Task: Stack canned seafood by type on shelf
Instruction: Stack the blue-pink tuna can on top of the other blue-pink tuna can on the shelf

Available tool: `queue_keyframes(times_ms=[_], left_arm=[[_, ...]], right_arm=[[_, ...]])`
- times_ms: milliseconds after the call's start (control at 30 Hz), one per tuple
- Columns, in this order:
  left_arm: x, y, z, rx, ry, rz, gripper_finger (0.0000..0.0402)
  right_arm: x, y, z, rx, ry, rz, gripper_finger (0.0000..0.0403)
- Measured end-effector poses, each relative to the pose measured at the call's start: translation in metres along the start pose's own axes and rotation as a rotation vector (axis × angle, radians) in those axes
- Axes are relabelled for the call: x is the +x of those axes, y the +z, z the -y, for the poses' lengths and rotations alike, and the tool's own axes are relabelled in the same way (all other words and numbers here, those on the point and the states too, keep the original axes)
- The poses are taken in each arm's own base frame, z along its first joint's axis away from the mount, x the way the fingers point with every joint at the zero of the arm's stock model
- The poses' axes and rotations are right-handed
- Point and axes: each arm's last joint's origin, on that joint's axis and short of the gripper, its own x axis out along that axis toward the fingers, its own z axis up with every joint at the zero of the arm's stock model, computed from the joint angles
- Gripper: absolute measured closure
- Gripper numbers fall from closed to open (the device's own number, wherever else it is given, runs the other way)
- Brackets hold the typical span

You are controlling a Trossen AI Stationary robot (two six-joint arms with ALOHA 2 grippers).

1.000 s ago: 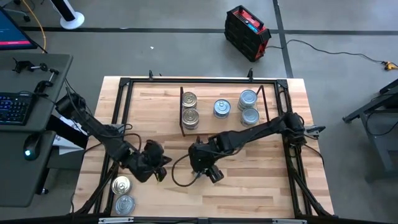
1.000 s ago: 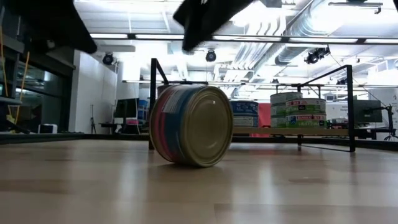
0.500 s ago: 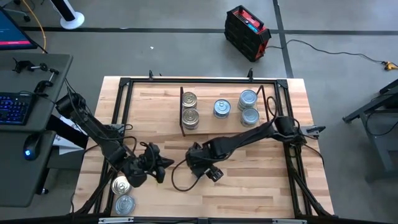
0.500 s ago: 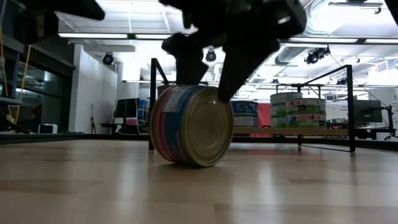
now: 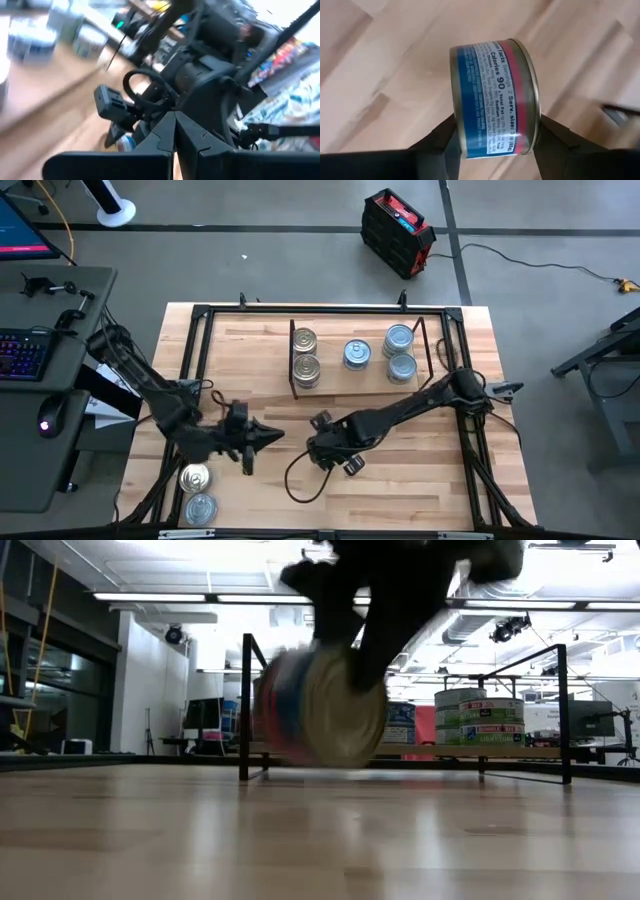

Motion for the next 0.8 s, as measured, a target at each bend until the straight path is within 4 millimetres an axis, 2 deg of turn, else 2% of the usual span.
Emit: queue_keyframes(times_ms=[167, 333, 400, 500, 633, 800], left_arm=[[-0.027, 0.051, 0.014, 0.170, -0.084, 0.092, 0.0401], [-0.049, 0.082, 0.009, 0.274, -0.104, 0.165, 0.0401], [-0.055, 0.089, 0.005, 0.291, -0.080, 0.195, 0.0401], [-0.060, 0.094, 0.000, 0.311, -0.053, 0.207, 0.0401], [-0.062, 0.095, -0.002, 0.312, -0.039, 0.211, 0.0401], [-0.063, 0.092, 0.000, 0.300, -0.050, 0.199, 0.0401]], right_arm=[[-0.045, -0.014, 0.000, 0.183, -0.071, -0.043, 0.0237], [-0.077, -0.033, 0.011, 0.370, -0.475, -0.146, 0.0237], [-0.080, -0.035, 0.019, 0.402, -0.652, -0.154, 0.0237], [-0.075, -0.034, 0.040, 0.434, -0.809, -0.140, 0.0237], [-0.065, -0.043, 0.079, 0.421, -0.923, -0.187, 0.0237], [-0.060, -0.071, 0.136, 0.469, -0.948, -0.229, 0.0237]])
